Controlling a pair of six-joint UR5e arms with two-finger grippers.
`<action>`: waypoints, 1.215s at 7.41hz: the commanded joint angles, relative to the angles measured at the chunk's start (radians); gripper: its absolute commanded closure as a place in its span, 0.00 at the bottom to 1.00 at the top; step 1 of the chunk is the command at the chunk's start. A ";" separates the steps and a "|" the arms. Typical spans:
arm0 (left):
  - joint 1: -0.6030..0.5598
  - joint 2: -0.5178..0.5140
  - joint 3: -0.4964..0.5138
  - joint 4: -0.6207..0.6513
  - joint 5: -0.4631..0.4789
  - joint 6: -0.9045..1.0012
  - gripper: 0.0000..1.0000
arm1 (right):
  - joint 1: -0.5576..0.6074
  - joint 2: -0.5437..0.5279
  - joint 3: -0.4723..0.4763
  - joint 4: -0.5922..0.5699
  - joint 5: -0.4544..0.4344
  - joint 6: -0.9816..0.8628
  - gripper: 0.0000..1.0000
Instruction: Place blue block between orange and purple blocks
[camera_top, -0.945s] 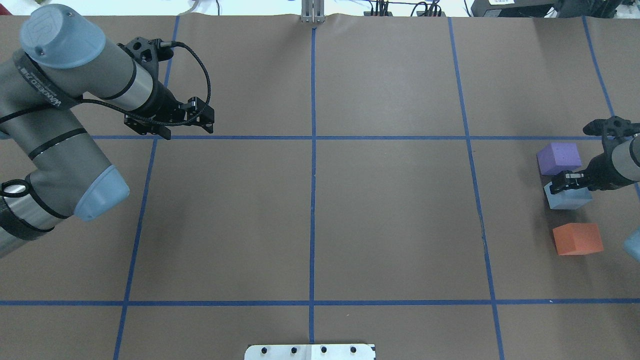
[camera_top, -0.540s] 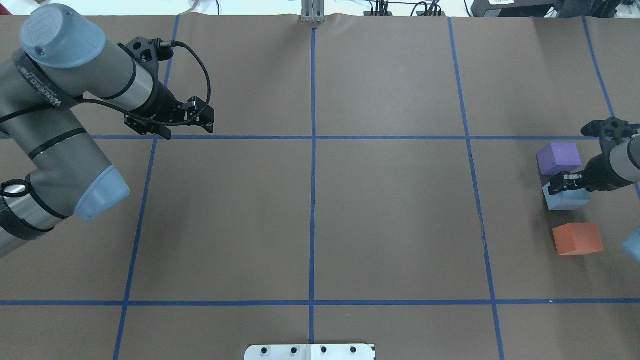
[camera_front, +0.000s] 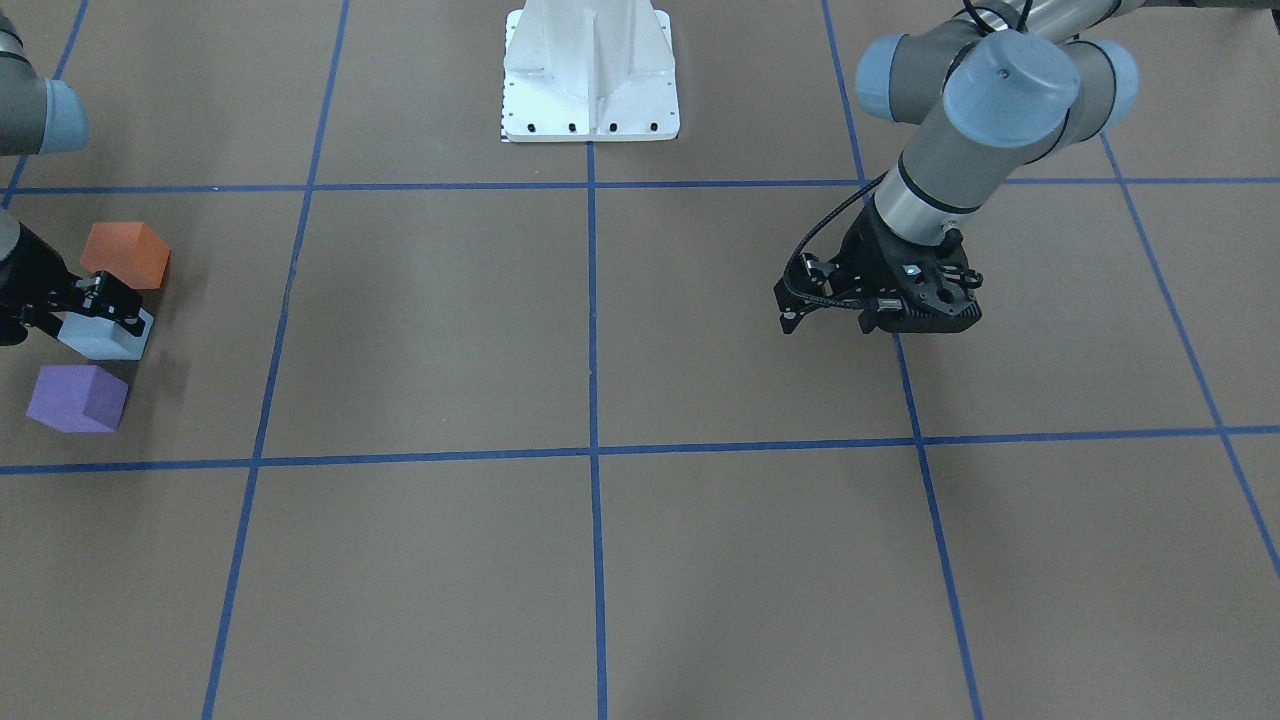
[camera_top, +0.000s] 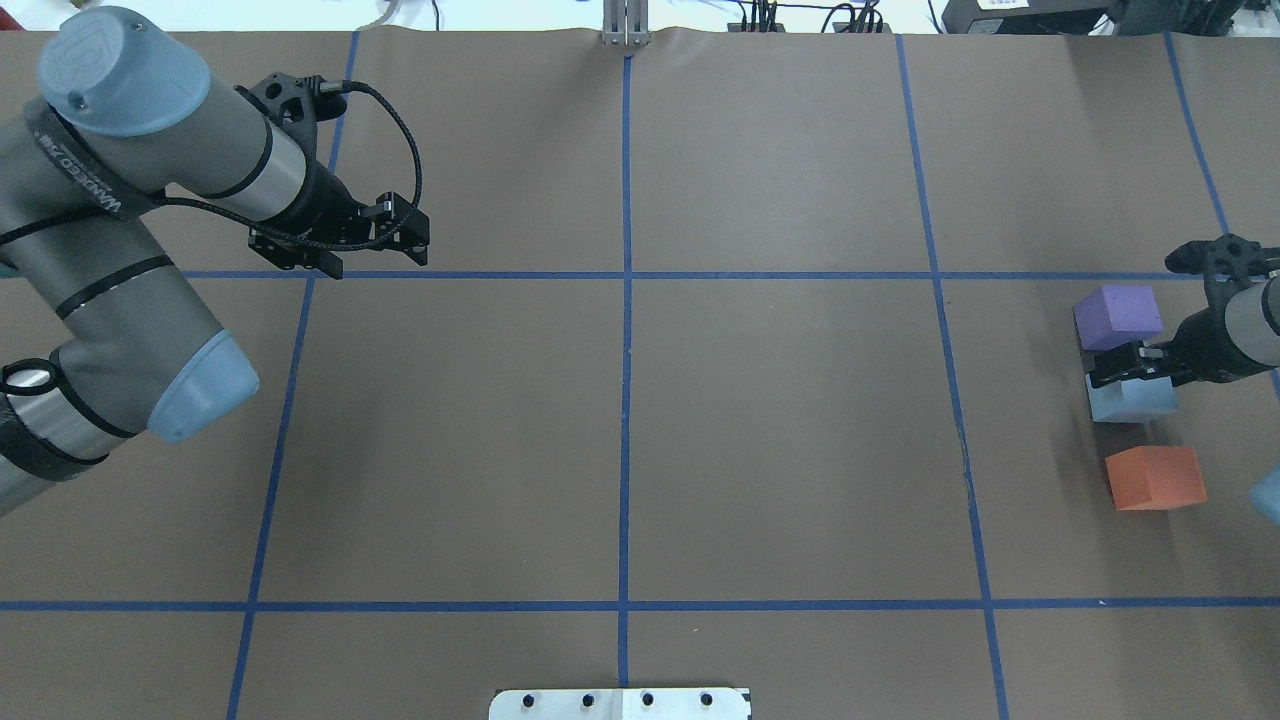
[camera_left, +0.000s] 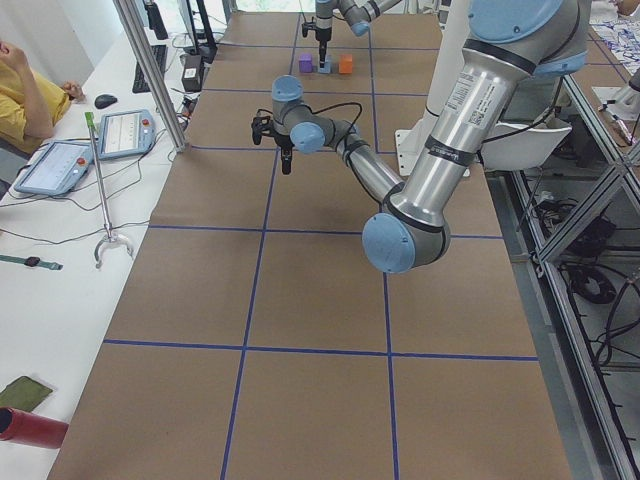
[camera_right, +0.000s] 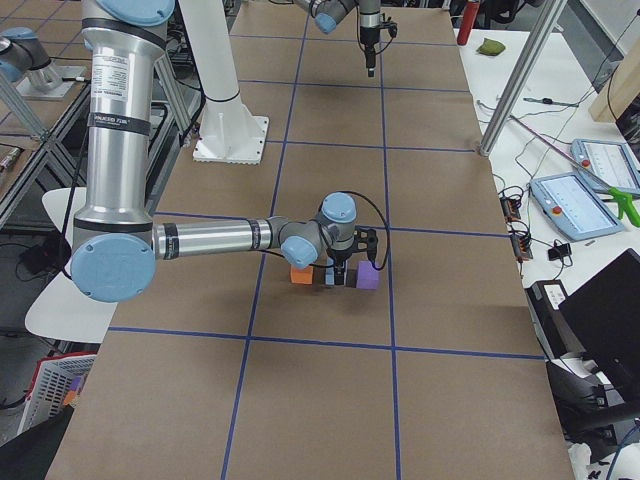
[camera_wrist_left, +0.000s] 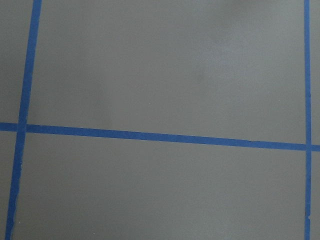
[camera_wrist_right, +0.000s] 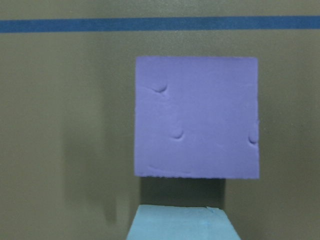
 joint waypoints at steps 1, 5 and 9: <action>0.000 0.001 -0.007 0.002 0.007 -0.003 0.00 | 0.037 -0.111 0.151 0.033 0.005 -0.002 0.00; -0.047 0.195 -0.172 0.004 0.000 0.128 0.00 | 0.275 -0.133 0.189 -0.002 0.190 -0.028 0.00; -0.356 0.447 -0.153 0.021 -0.036 0.780 0.00 | 0.532 0.140 0.167 -0.623 0.192 -0.551 0.00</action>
